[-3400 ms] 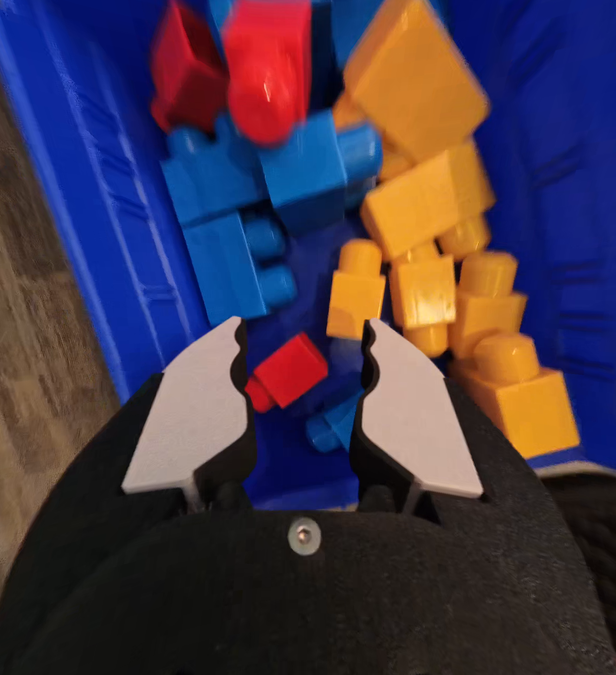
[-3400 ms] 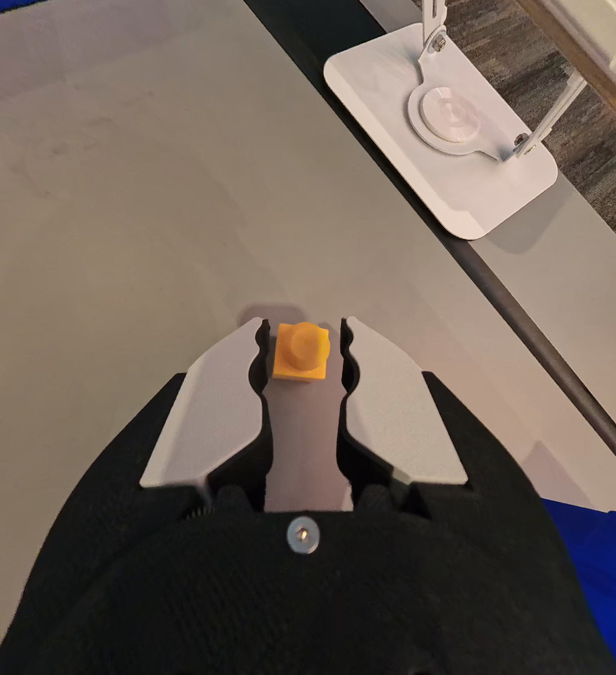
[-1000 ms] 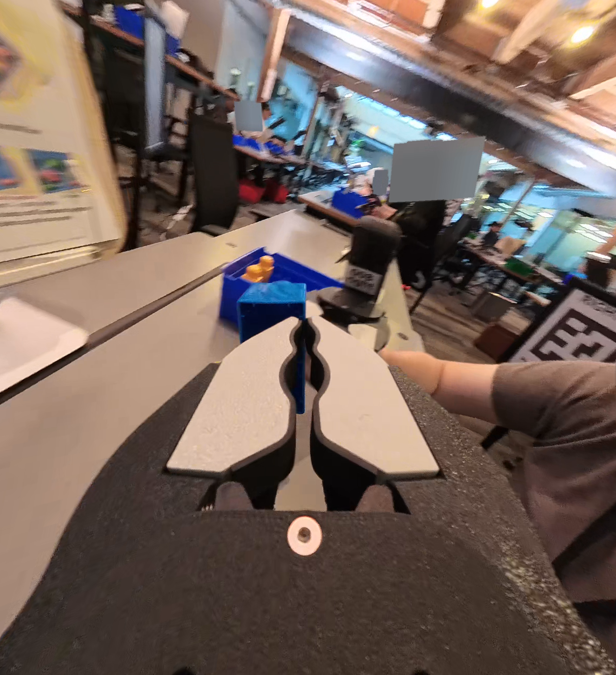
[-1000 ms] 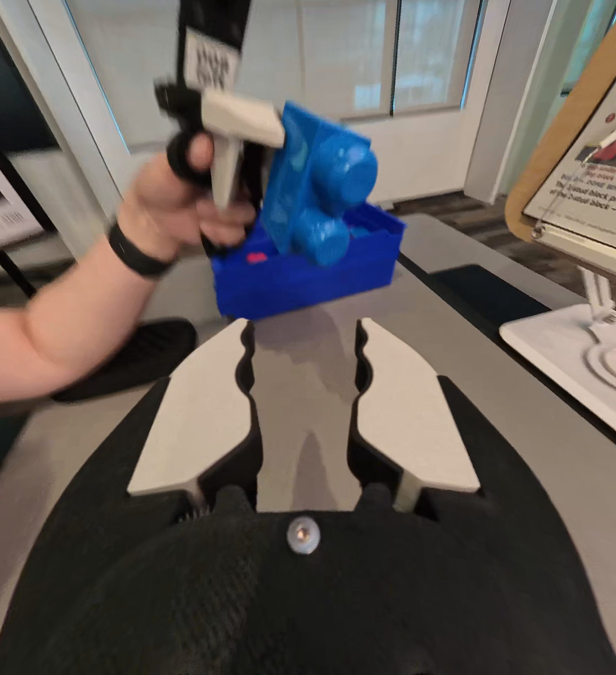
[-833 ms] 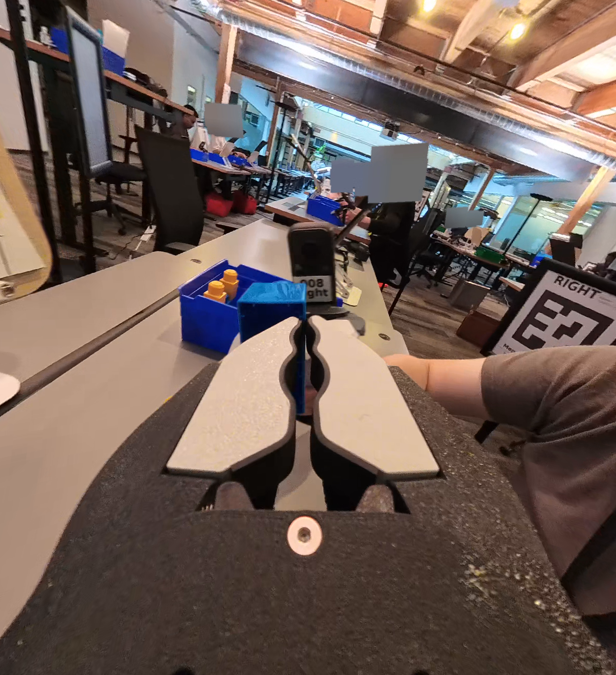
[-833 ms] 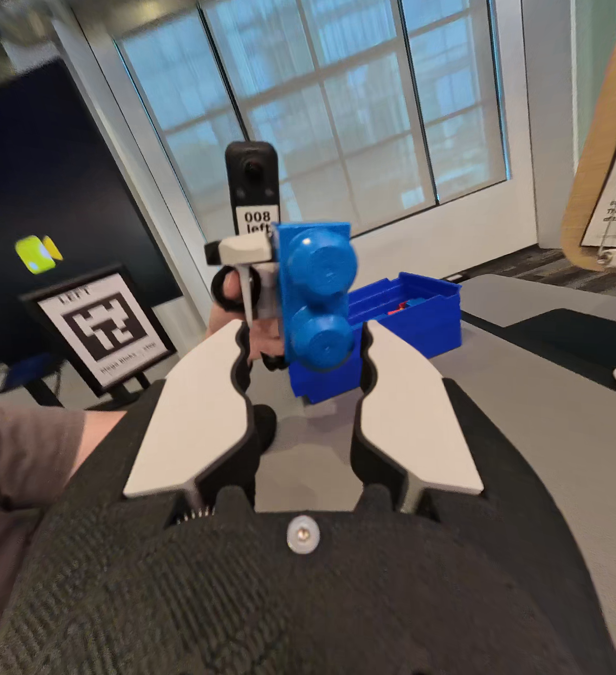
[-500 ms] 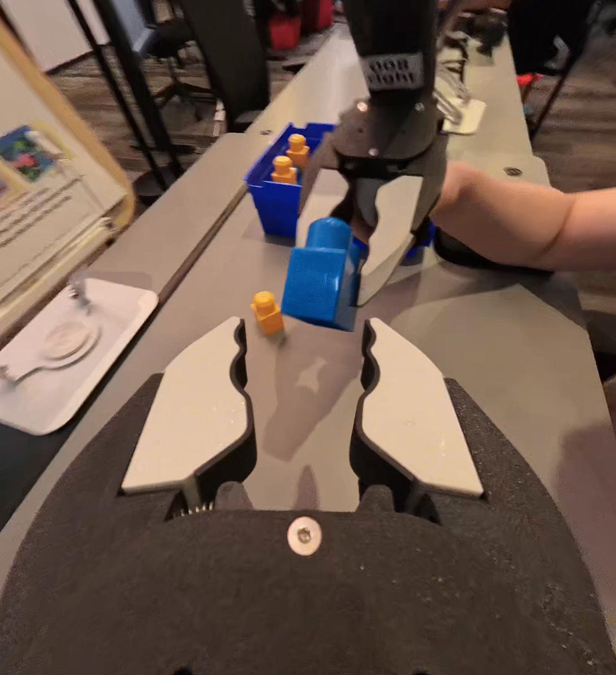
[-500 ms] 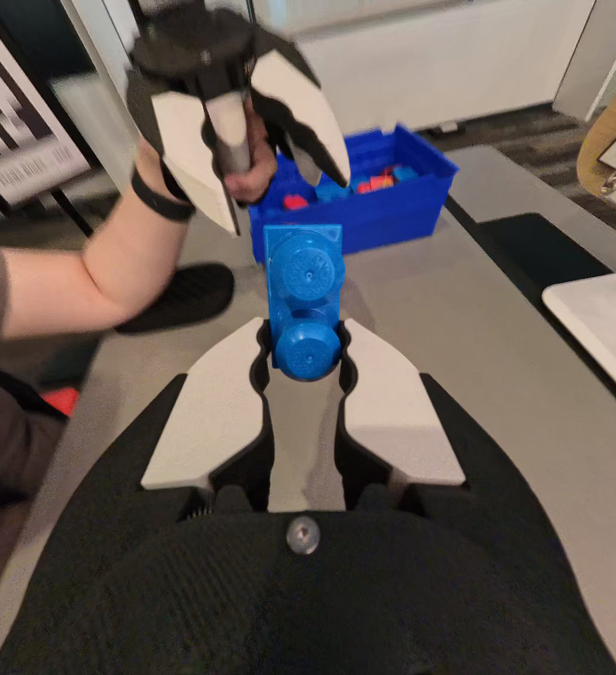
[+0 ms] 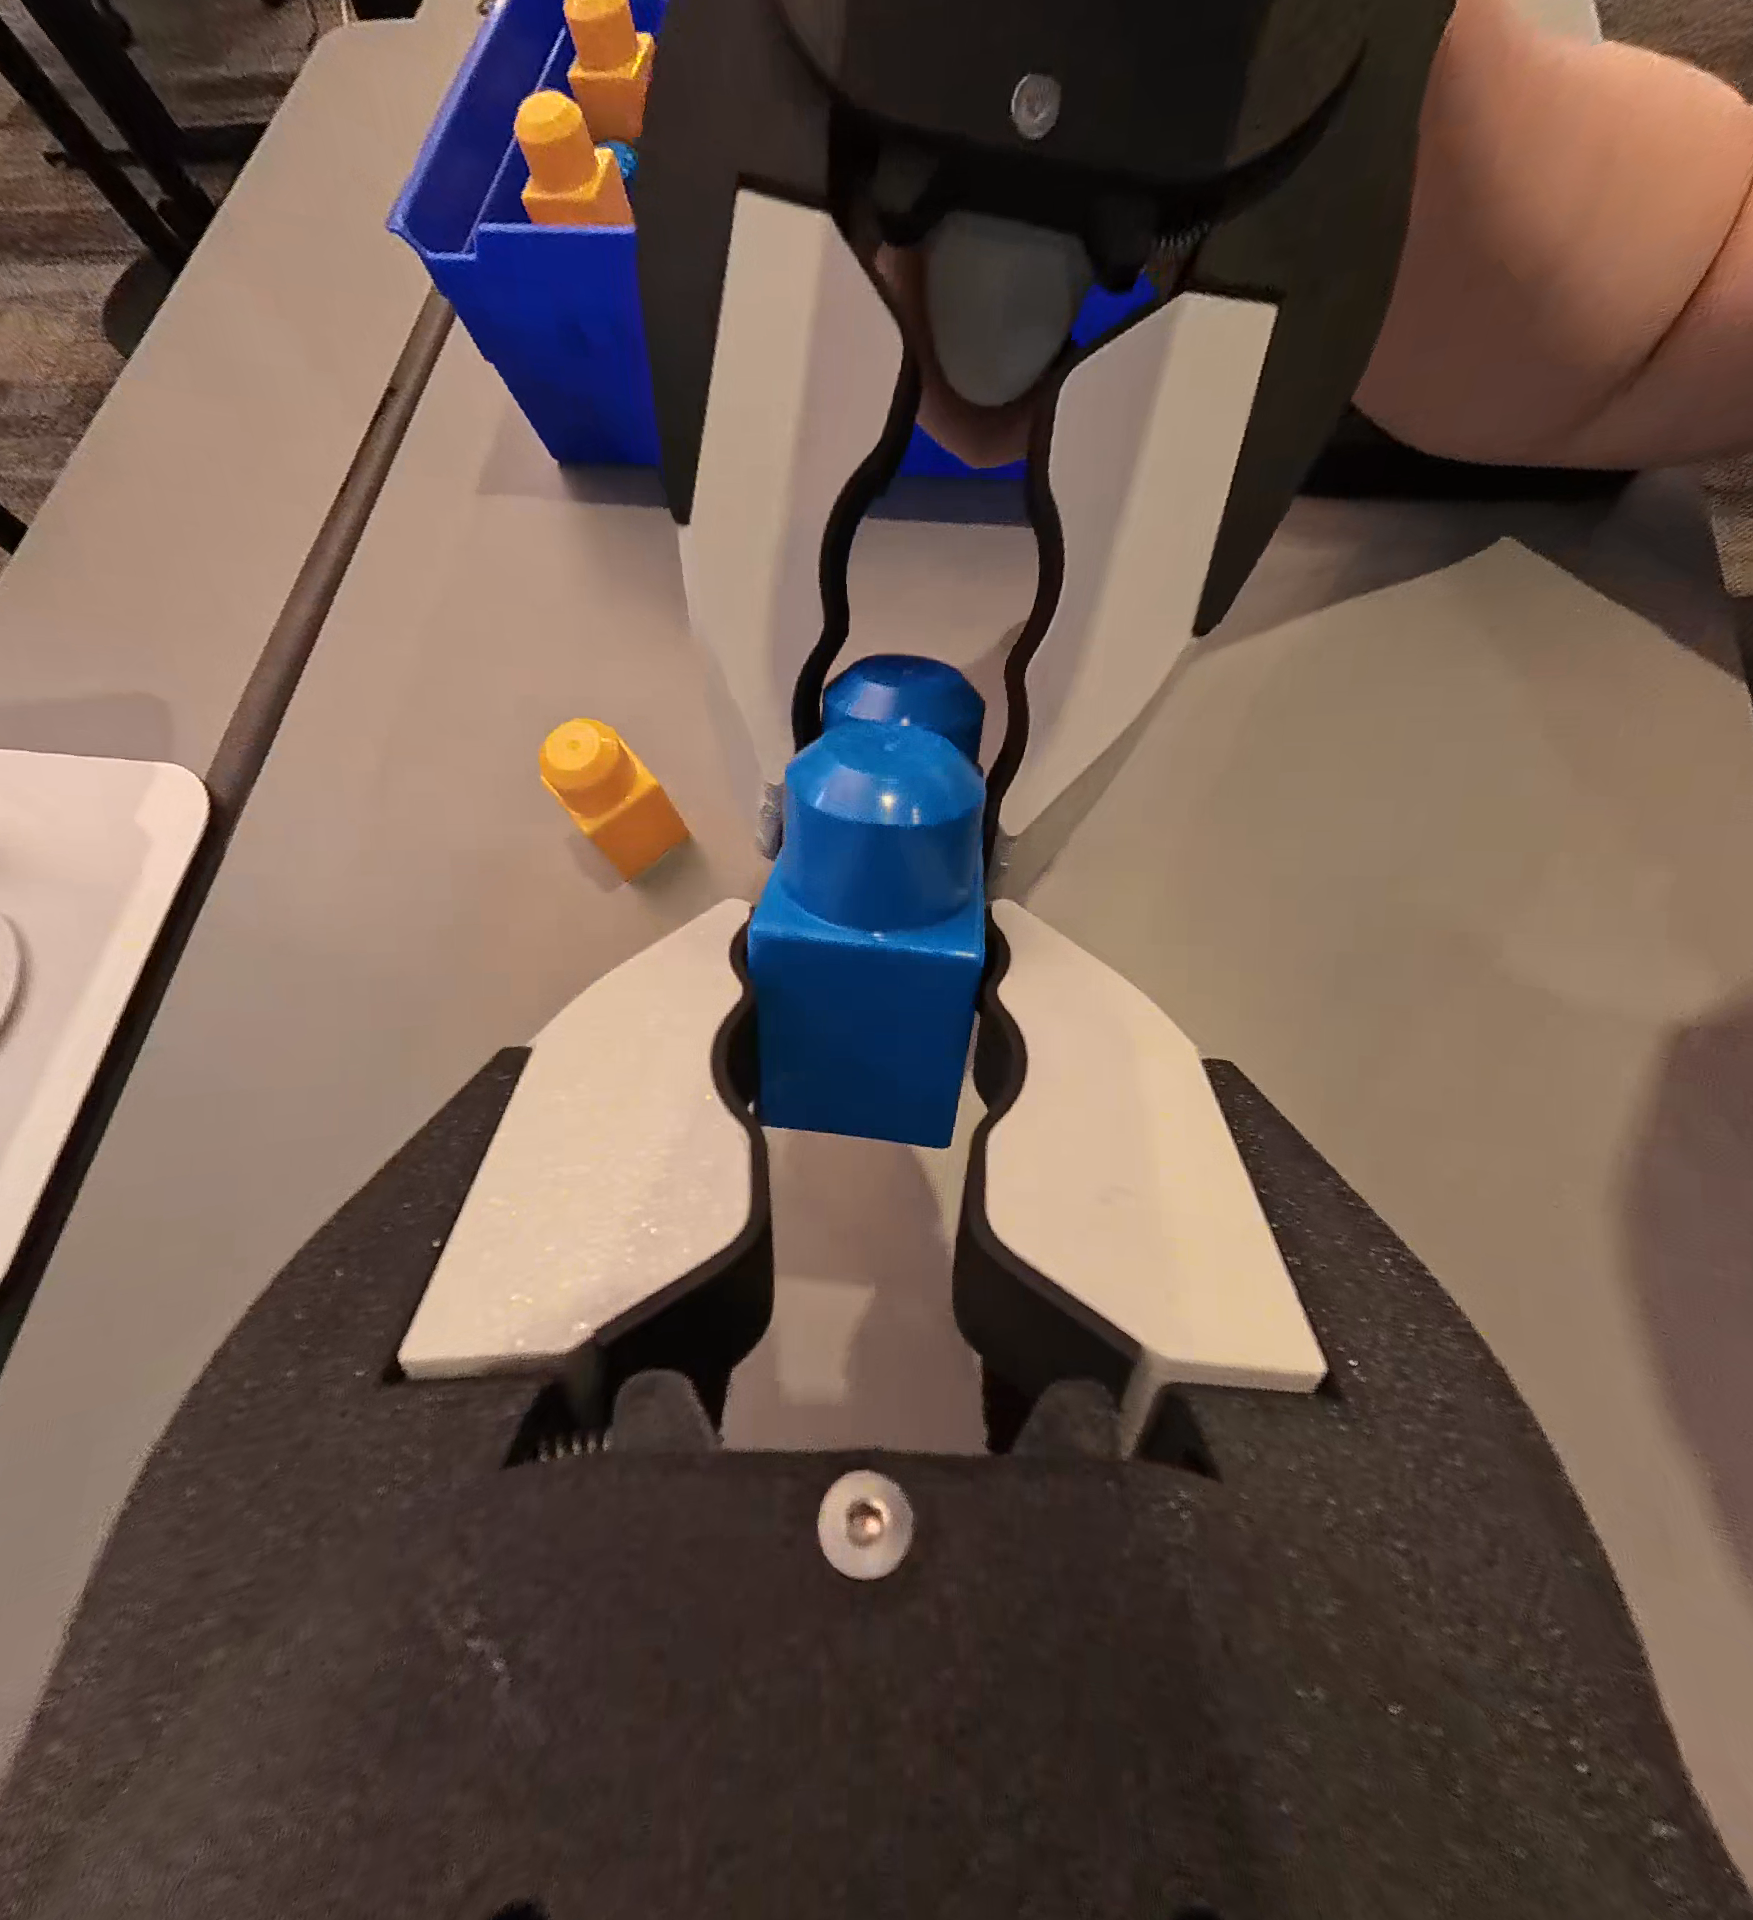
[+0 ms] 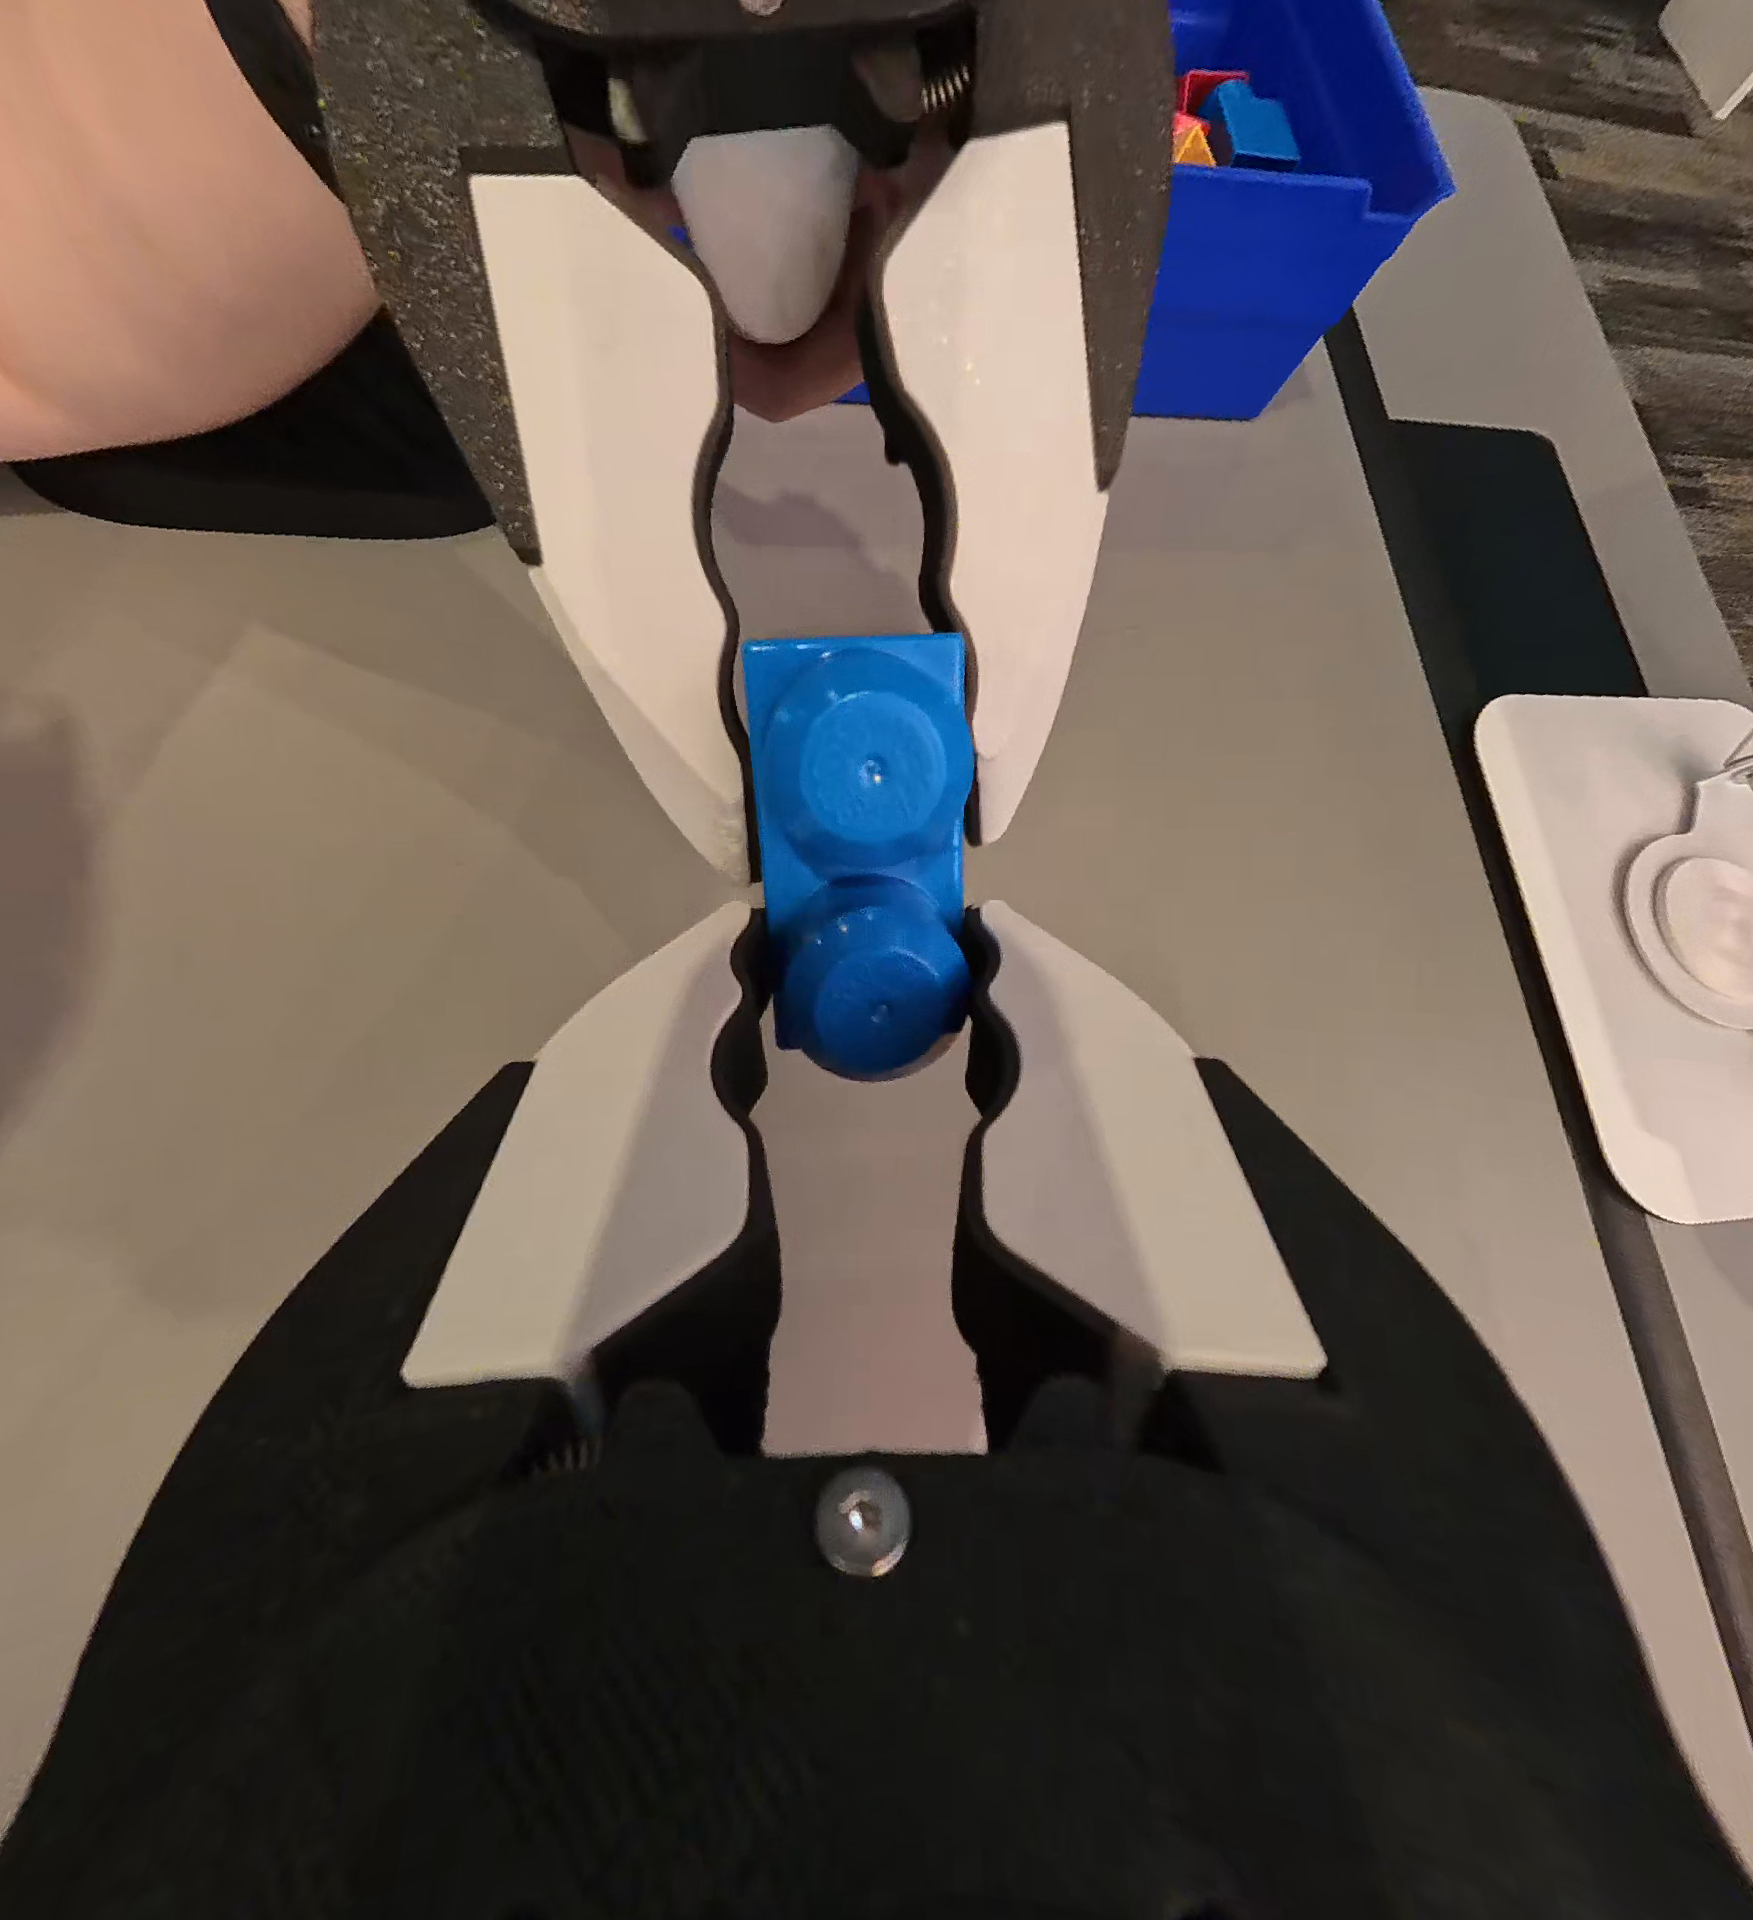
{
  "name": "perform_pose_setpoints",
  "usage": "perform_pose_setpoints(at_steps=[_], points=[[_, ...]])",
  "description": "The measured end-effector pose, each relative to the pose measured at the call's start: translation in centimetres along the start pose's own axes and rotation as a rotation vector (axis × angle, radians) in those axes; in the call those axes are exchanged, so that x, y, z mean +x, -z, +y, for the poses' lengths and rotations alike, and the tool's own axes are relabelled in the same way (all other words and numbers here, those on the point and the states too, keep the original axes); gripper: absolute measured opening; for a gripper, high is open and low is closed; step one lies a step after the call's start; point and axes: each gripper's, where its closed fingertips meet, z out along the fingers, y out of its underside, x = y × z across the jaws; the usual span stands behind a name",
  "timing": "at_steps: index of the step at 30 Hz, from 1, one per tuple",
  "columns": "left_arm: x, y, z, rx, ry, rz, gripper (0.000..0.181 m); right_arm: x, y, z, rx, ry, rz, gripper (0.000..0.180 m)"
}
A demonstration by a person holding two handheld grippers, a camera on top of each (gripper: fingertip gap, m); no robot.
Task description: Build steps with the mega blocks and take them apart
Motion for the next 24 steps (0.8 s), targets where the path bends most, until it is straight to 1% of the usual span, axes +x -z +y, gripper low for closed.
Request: perform_pose_setpoints(at_steps=[4, 7, 10, 15, 17, 24], points=[[-0.1, -0.3, 0.1, 0.003, -0.026, -0.01, 0.038, 0.1, 0.1, 0.2, -0.007, 0.016, 0.007, 0.036], [0.1, -0.7, 0.6, -0.023, -0.046, -0.003, 0.043, -0.1, 0.2, -0.1, 0.013, 0.021, -0.007, 0.036], [0.0, -0.9, 0.2, 0.005, -0.083, -0.012, 0.042, 0.0, 0.4, -0.1, 0.009, 0.039, 0.004, 0.036], [-0.1, -0.7, -0.4, 0.046, -0.061, -0.012, 0.044, 0.1, 0.7, -0.2, 0.016, 0.052, 0.015, 0.036], [0.0, -0.6, -0.6, 0.057, -0.062, -0.008, 0.042, 0.2, 0.8, -0.3, 0.018, 0.046, 0.018, 0.036], [-0.1, -0.5, -0.7, 0.054, -0.052, -0.013, 0.042, 0.2, 1.0, -0.4, 0.022, 0.038, 0.021, 0.036]])
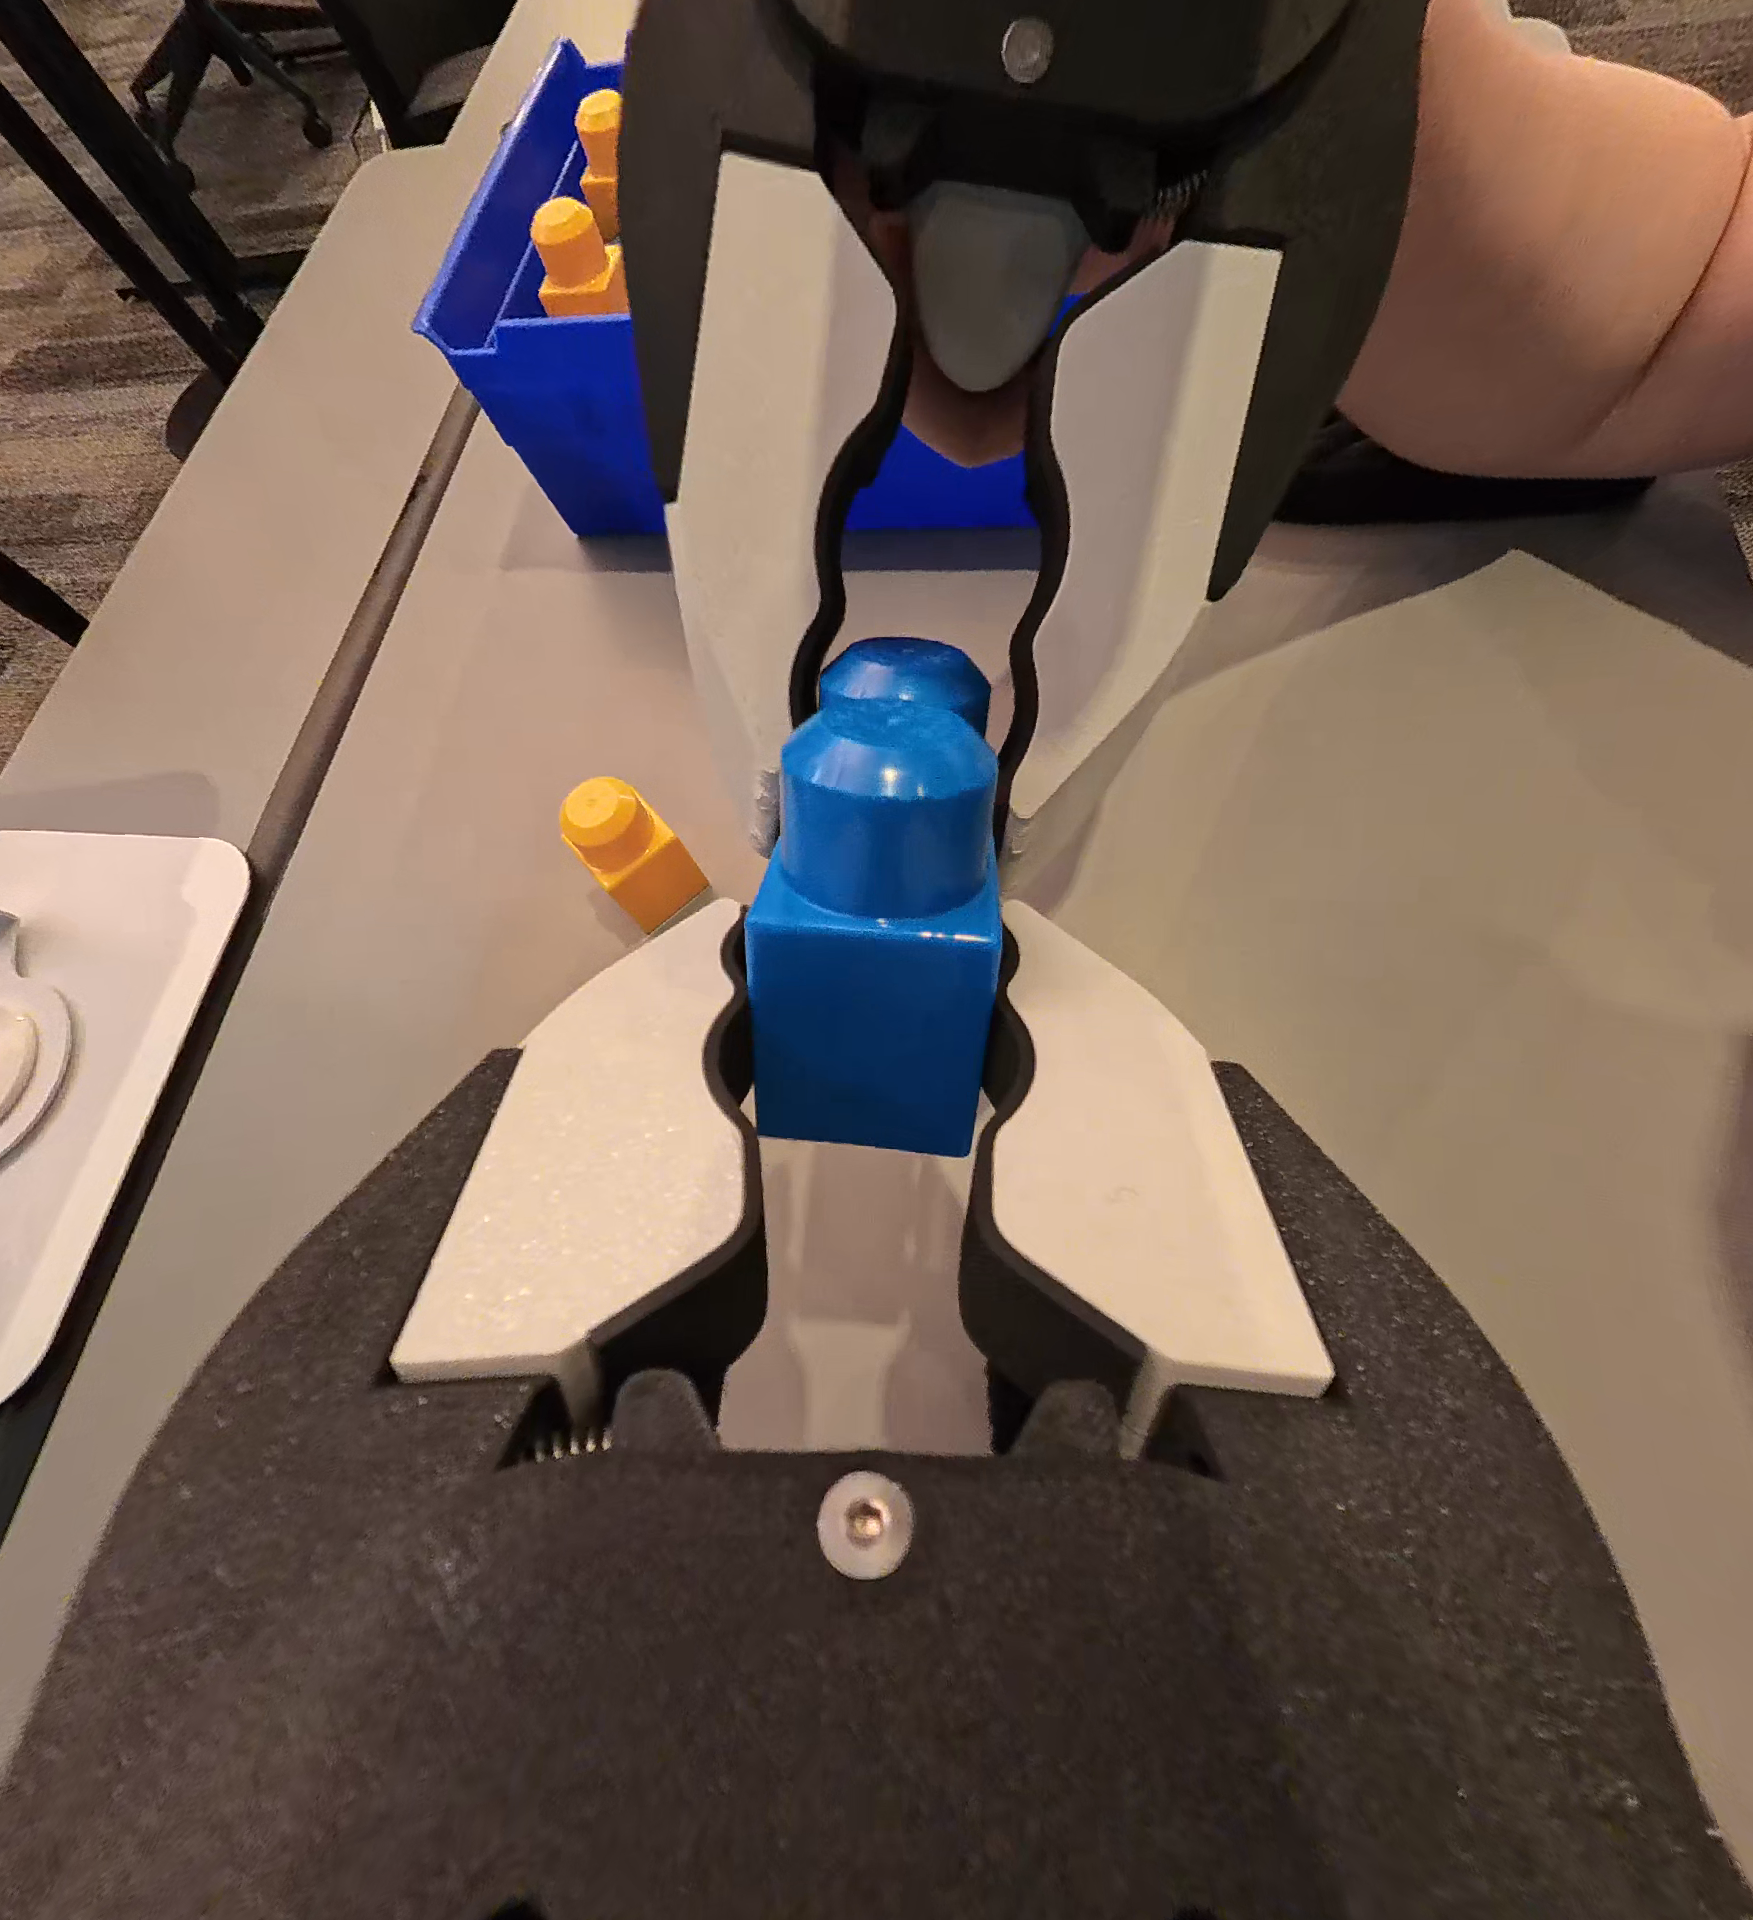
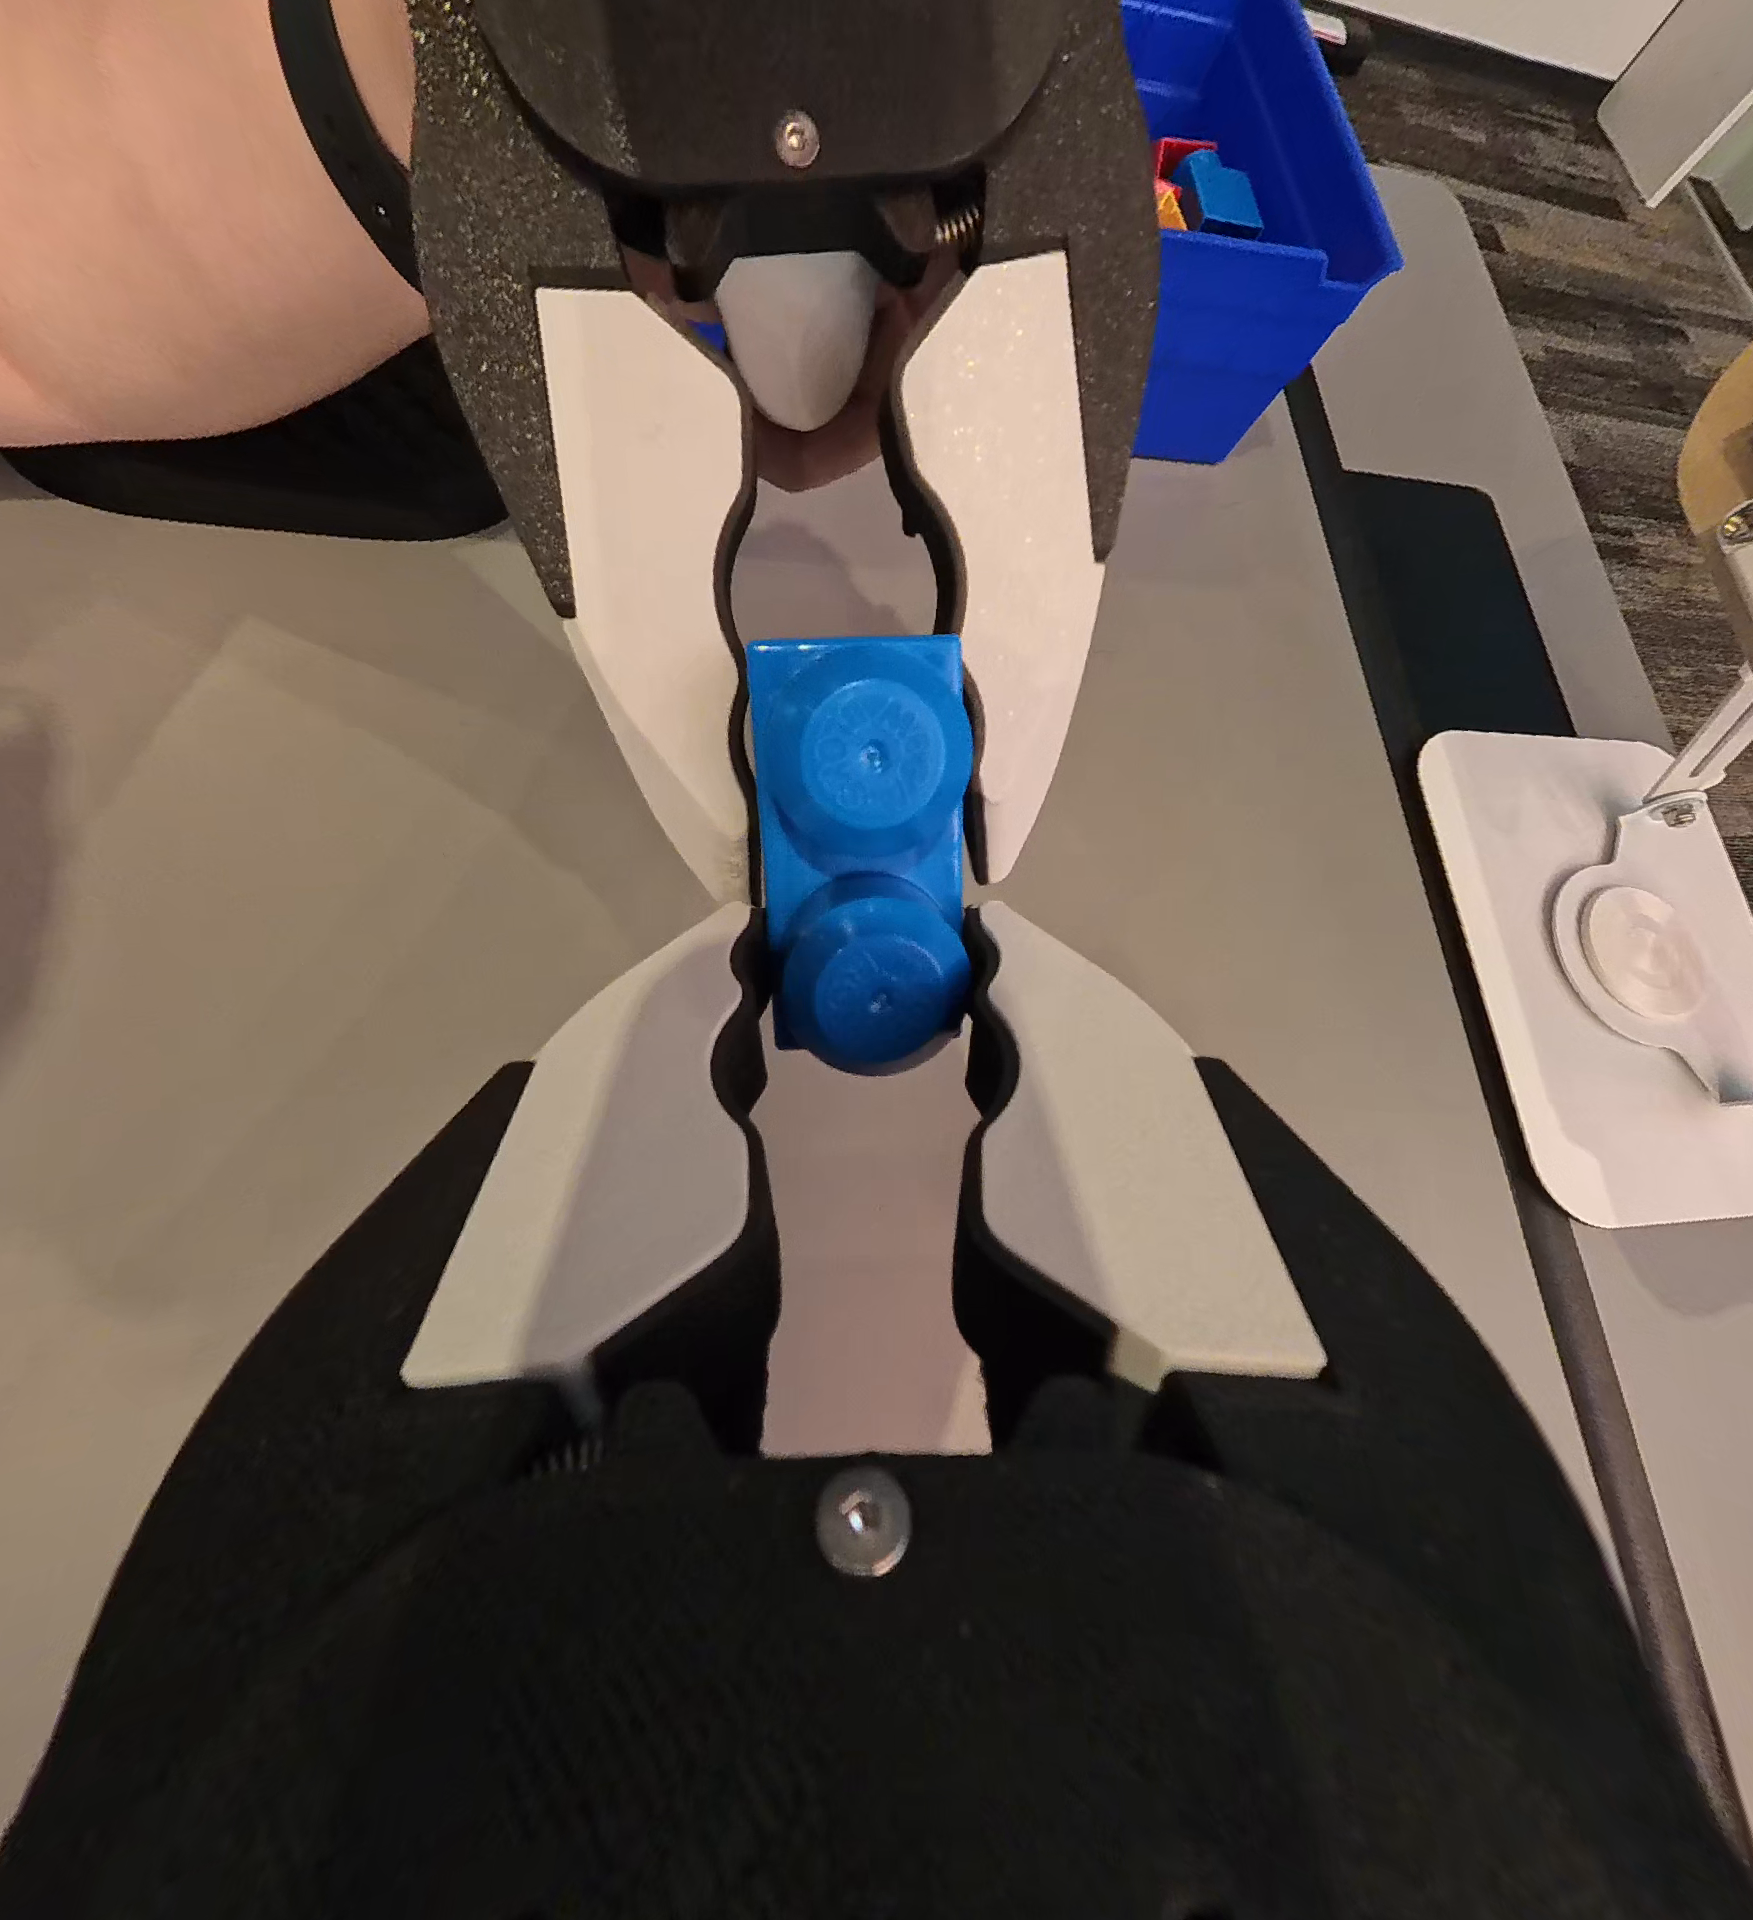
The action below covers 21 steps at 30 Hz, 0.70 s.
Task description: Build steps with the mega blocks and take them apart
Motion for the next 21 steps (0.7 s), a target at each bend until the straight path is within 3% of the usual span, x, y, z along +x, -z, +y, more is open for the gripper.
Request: perform_pose_setpoints(at_steps=[13, 16, 19, 21], points=[[-0.9, 1.6, -1.7, 0.071, -0.028, -0.079, 0.039, 0.8, 0.9, -1.2, 0.07, 0.008, 0.06, 0.037], [-0.9, 3.1, -3.3, 0.192, 0.023, -0.047, 0.039, 1.6, 1.6, -2.0, 0.141, -0.02, 0.091, 0.055], [-0.8, 4.0, -4.3, 0.257, 0.032, -0.038, 0.039, 1.5, 2.3, -3.4, 0.251, -0.048, 0.057, 0.053], [-0.5, 4.4, -4.9, 0.306, 0.031, -0.027, 0.039, 0.8, 2.8, -4.2, 0.314, -0.051, 0.008, 0.037]])
